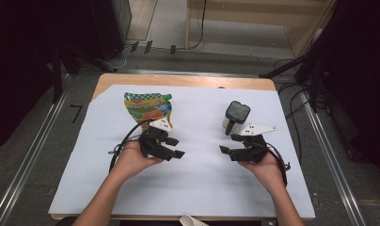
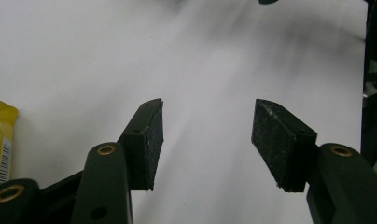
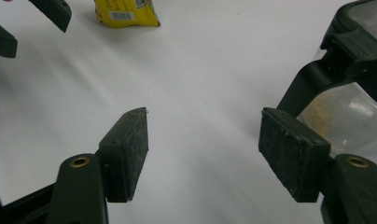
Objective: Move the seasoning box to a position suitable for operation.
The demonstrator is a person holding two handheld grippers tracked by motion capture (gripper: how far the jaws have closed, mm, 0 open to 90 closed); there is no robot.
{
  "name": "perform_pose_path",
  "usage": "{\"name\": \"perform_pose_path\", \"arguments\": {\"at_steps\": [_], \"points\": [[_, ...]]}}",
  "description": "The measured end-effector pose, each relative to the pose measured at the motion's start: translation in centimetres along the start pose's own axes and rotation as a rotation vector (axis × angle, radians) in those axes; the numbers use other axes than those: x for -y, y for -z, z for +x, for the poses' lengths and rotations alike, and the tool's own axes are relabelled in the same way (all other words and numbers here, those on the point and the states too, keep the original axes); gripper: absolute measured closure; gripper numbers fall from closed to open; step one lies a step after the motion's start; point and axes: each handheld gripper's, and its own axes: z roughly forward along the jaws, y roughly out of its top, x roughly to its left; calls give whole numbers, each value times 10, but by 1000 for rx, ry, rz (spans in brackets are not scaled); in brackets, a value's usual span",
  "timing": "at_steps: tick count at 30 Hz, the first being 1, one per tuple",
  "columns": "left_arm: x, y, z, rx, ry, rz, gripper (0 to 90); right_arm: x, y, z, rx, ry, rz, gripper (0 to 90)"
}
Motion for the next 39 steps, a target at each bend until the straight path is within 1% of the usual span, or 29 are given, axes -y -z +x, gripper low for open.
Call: {"name": "perform_pose_path", "arguments": {"at_steps": [1, 2, 3, 4, 6, 7, 9, 11, 14, 16, 21, 24, 25, 29, 32, 35, 38, 39], "points": [[0, 0, 0, 0, 0, 0, 447, 0, 0, 0, 0, 0, 0, 344], [0, -1, -1, -14, -17, 12, 448, 0, -1, 0, 3, 8, -2, 352], [0, -1, -1, -14, -17, 12, 448, 0, -1, 0, 3, 8, -2, 352], [2, -2, -1, -22, -31, 14, 448, 1, -2, 0, 4, 3, -3, 353], [2, -1, 0, -25, -25, 14, 454, 1, -2, -1, 5, 2, -1, 353], [3, 0, 1, -21, -16, 3, 454, 1, -1, -2, 9, -1, -4, 360], [3, 2, 1, -25, -12, 10, 455, 1, -1, -2, 7, -3, -3, 365], [3, 4, 3, -27, -18, 6, 456, 2, 1, -5, 7, -10, -12, 373], [4, 6, 4, -26, -9, -3, 456, 2, 1, -7, 16, -13, -13, 381], [5, 6, 4, -22, -18, 0, 451, 1, 0, -7, 14, -17, -15, 385], [5, 8, 4, -11, -22, -10, 442, -2, -2, -6, 9, -11, -18, 398], [5, 11, 5, 2, -19, -27, 439, -3, -2, -6, 8, -14, -19, 406], [4, 12, 6, 7, -18, -35, 438, -3, -3, -6, 3, -22, -17, 407], [3, 11, 5, 5, -23, -27, 438, -2, -3, -8, -5, -30, -6, 406], [4, 10, 4, 0, -28, -18, 438, -2, -3, -8, -12, -34, -11, 406], [4, 10, 3, -3, -37, -16, 435, -2, -2, -7, -12, -27, -13, 406], [4, 11, 2, -2, -41, -19, 425, -1, -3, -6, -15, -12, 3, 416], [3, 11, 2, -1, -39, -28, 421, 0, -3, -6, -16, -7, 12, 416]]}}
